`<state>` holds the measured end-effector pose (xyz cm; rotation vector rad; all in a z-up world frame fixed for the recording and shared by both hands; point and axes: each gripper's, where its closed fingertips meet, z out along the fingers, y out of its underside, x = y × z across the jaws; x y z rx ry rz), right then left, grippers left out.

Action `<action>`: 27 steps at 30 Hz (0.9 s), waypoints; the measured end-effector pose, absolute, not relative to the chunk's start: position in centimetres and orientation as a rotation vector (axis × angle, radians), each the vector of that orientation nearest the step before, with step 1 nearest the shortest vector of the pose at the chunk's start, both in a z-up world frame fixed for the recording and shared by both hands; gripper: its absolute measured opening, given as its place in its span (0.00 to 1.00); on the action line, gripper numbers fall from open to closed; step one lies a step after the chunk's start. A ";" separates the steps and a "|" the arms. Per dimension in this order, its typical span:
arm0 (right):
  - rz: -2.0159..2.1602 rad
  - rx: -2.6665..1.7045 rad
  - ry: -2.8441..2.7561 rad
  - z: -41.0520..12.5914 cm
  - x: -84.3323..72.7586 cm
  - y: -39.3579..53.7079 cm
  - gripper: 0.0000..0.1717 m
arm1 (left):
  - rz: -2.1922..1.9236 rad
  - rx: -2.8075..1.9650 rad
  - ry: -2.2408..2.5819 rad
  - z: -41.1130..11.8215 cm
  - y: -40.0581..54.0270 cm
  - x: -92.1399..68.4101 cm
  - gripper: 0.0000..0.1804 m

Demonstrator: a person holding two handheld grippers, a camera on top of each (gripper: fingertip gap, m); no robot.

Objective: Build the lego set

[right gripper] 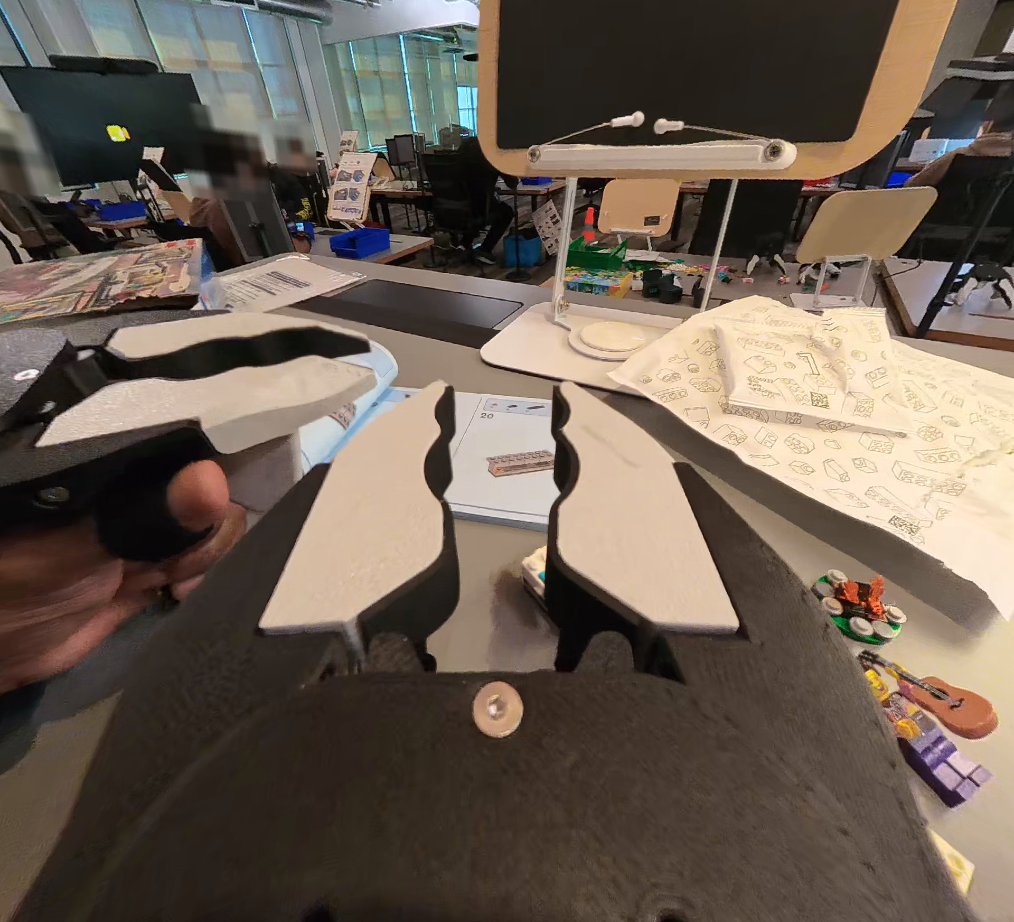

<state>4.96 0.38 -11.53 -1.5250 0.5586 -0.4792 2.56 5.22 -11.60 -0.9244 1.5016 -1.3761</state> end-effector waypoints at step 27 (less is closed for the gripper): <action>-0.417 -1.599 0.643 -13.7 6.1 0.1 0.00 | -1.339 -0.938 1.696 -13.9 6.5 2.0 0.00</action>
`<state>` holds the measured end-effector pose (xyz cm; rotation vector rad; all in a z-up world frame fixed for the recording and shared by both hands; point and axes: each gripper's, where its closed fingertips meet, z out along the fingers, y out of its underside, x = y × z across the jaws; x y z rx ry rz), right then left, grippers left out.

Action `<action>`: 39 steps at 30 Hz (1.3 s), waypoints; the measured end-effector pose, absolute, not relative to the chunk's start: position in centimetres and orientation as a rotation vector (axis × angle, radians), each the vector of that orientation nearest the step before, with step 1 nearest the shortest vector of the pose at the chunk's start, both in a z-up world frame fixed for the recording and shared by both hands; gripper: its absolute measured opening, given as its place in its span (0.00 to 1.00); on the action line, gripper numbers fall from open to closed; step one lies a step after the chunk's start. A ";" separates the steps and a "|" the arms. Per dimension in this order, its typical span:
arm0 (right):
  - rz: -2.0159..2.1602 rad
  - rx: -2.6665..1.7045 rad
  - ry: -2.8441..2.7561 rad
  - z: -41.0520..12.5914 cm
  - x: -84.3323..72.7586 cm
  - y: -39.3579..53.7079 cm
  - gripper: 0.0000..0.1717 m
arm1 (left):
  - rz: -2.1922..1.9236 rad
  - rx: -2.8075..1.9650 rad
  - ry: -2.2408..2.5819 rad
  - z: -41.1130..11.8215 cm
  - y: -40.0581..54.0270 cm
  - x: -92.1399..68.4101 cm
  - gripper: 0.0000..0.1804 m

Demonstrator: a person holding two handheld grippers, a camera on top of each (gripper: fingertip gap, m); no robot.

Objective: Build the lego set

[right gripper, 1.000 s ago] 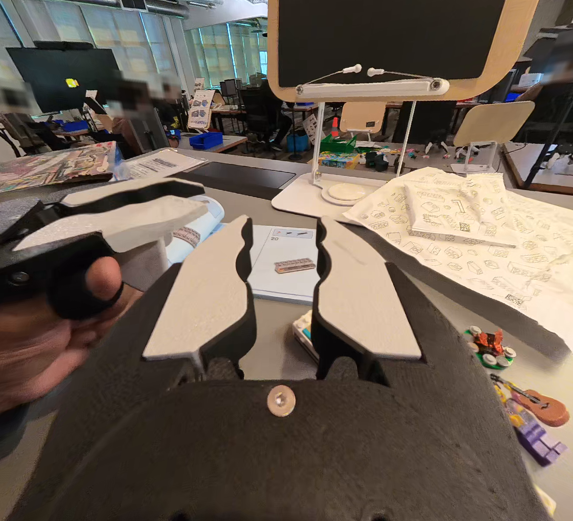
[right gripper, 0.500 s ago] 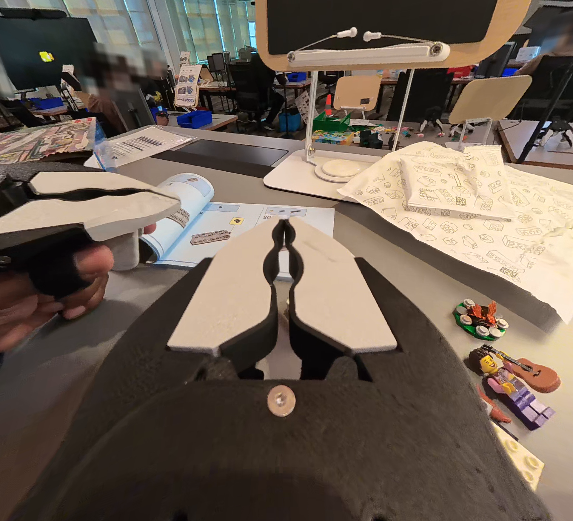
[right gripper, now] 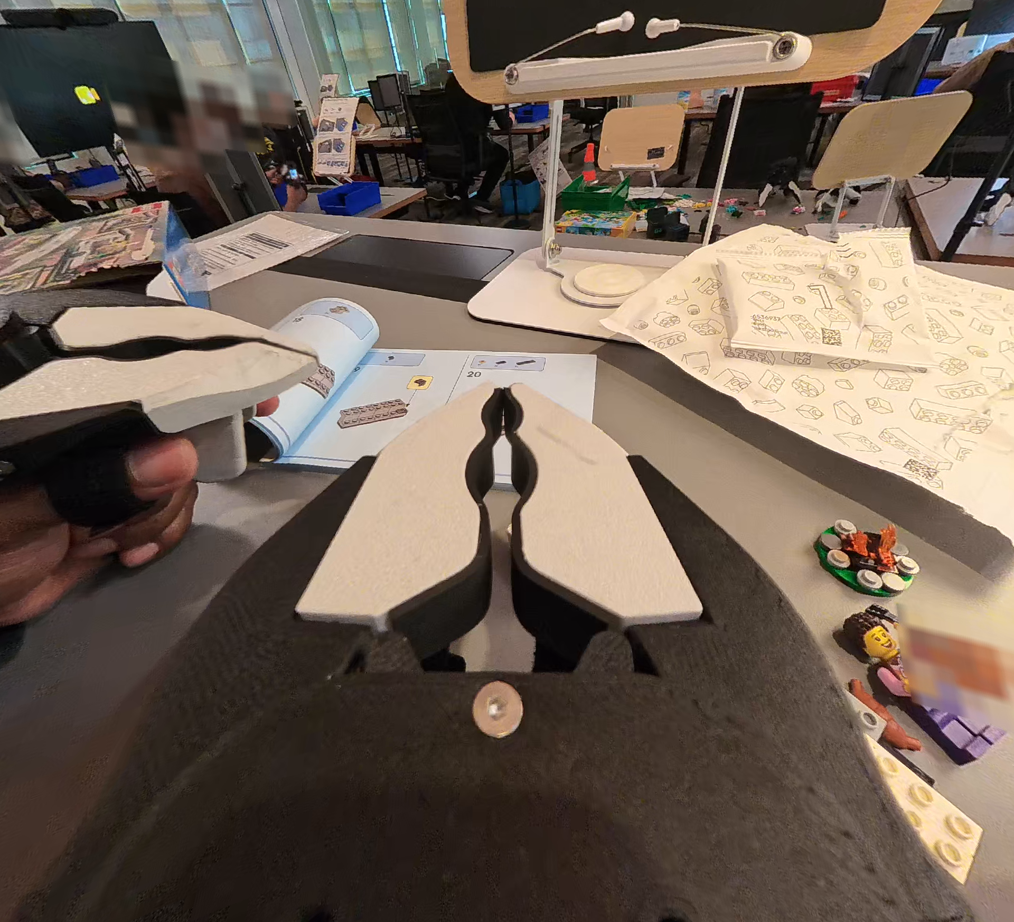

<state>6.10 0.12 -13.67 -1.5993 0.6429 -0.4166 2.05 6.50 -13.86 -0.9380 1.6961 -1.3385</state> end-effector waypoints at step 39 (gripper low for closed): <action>-0.260 -1.723 0.601 -15.2 5.5 1.9 0.00 | -1.154 -0.949 2.039 -18.1 3.8 2.3 0.00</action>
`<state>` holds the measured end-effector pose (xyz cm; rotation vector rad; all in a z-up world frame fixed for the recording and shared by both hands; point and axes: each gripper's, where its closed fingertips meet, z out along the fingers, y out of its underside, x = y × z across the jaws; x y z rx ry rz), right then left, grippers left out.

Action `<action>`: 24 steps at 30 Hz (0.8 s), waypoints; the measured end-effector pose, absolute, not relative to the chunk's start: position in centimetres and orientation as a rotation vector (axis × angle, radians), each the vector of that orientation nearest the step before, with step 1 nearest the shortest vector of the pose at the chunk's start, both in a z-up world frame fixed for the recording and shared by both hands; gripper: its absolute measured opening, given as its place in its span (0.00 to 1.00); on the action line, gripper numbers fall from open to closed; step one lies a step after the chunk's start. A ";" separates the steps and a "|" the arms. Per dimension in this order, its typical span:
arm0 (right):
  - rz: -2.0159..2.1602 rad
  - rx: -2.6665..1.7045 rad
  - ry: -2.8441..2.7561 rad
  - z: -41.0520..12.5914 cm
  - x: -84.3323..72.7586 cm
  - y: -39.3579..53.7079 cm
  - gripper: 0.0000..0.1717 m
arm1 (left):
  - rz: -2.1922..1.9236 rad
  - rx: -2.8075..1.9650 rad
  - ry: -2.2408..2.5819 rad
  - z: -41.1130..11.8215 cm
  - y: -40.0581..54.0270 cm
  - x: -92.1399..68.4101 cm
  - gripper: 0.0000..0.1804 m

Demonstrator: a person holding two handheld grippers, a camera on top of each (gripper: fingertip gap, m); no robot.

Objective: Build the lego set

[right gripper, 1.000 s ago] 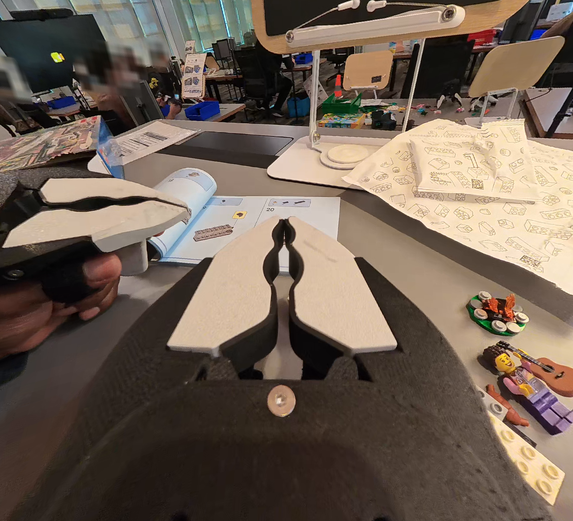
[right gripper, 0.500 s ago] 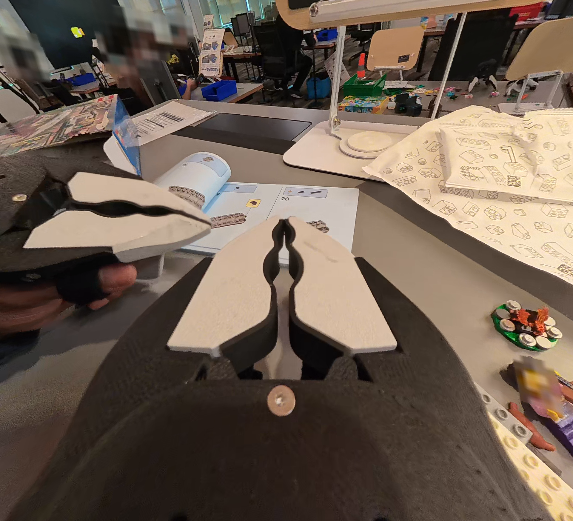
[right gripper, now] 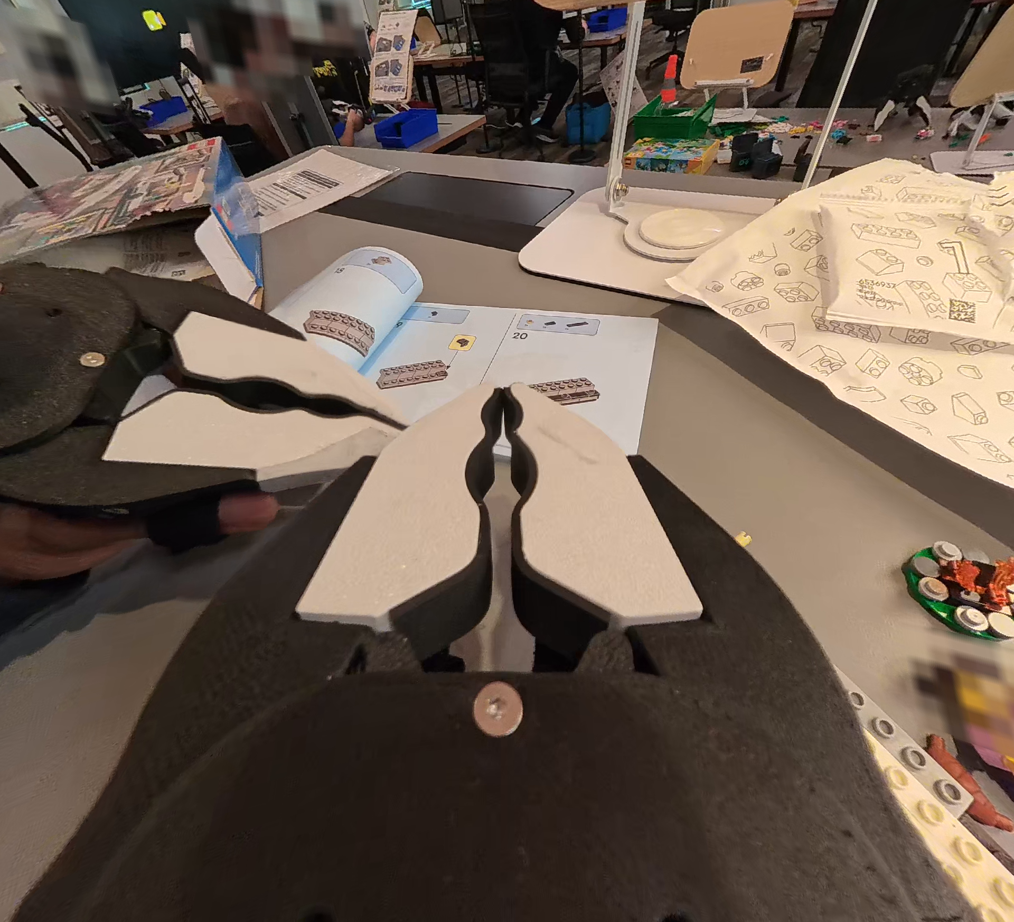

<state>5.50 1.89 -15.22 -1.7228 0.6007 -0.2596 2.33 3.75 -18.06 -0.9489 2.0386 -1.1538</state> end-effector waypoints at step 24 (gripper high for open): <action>-0.004 -1.736 0.552 -7.6 2.4 -3.7 0.12 | -1.153 -0.941 2.190 -19.4 2.7 2.5 0.00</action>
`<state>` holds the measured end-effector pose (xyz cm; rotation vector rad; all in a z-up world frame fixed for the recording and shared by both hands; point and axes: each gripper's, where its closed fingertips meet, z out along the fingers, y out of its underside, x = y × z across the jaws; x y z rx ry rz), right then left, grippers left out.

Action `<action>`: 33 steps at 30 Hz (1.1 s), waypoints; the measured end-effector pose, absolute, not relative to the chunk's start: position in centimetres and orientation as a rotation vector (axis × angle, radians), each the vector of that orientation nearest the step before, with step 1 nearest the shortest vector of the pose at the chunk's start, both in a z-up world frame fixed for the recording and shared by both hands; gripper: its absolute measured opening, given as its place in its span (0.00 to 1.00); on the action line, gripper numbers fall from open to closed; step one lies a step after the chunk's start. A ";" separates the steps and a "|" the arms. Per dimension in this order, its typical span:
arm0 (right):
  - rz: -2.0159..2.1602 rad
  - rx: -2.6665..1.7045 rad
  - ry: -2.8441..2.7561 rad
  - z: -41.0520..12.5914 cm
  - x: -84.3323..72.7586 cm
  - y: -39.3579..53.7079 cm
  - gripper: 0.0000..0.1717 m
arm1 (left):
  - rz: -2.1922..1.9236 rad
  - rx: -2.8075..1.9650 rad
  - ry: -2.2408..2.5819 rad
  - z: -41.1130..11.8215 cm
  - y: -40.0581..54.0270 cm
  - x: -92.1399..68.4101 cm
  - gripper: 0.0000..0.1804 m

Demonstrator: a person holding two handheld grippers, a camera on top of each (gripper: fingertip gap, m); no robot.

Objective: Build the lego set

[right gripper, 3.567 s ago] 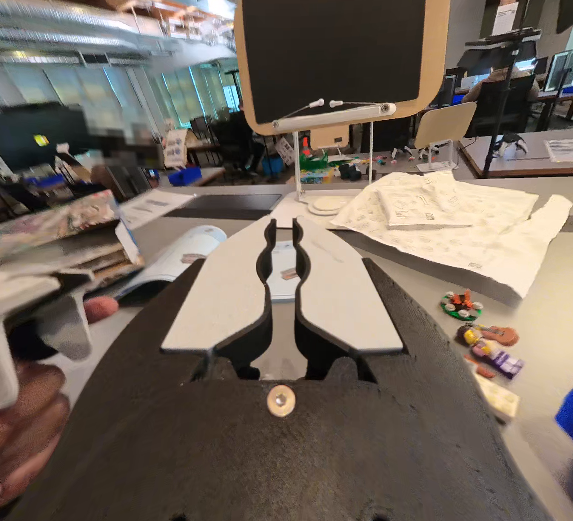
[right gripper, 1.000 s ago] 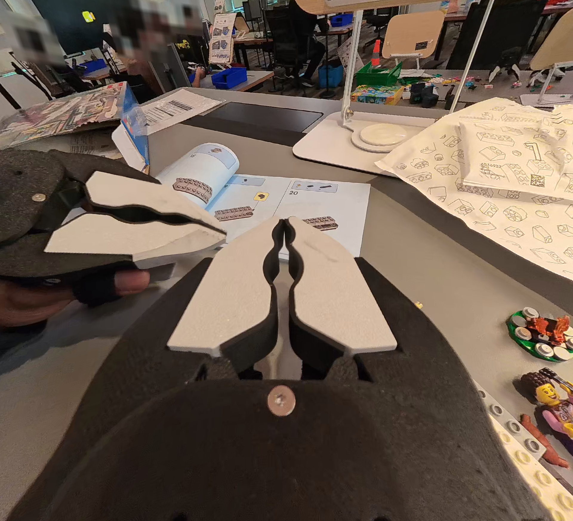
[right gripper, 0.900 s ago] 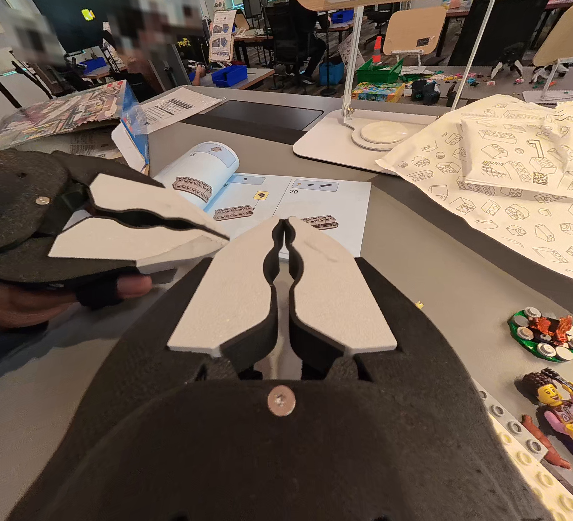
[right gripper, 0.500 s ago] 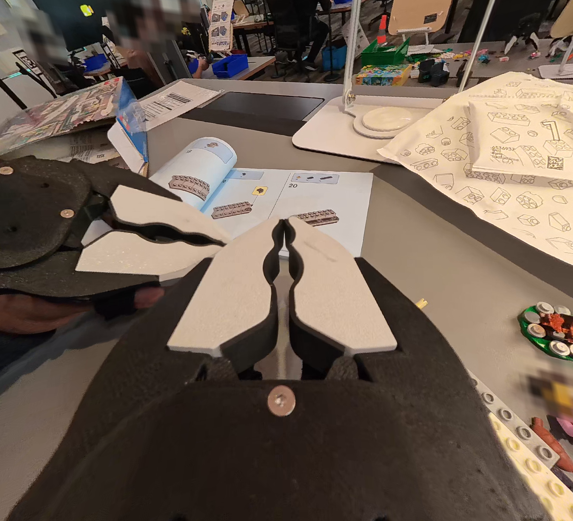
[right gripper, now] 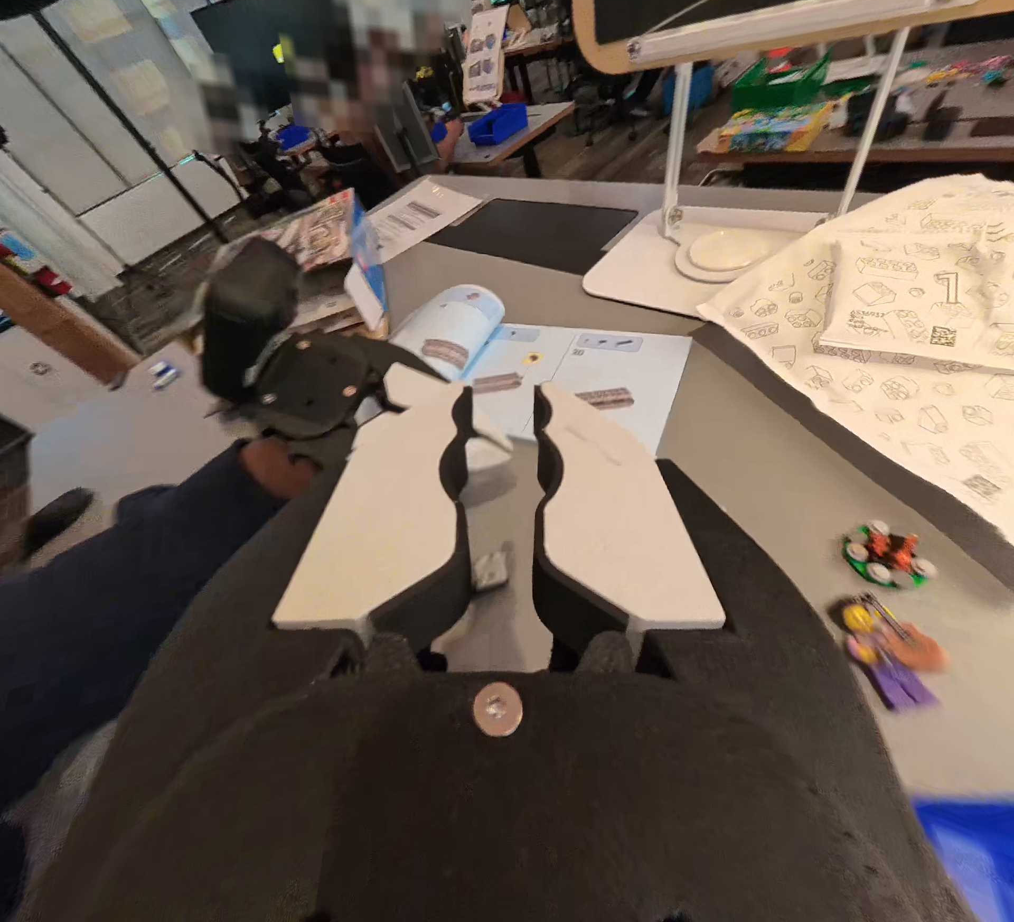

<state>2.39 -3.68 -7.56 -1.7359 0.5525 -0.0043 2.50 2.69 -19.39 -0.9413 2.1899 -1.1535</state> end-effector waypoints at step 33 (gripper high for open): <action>-0.172 -3.060 -0.577 -22.2 15.3 -32.4 0.13 | -1.210 -0.882 2.170 -18.7 2.2 1.7 0.00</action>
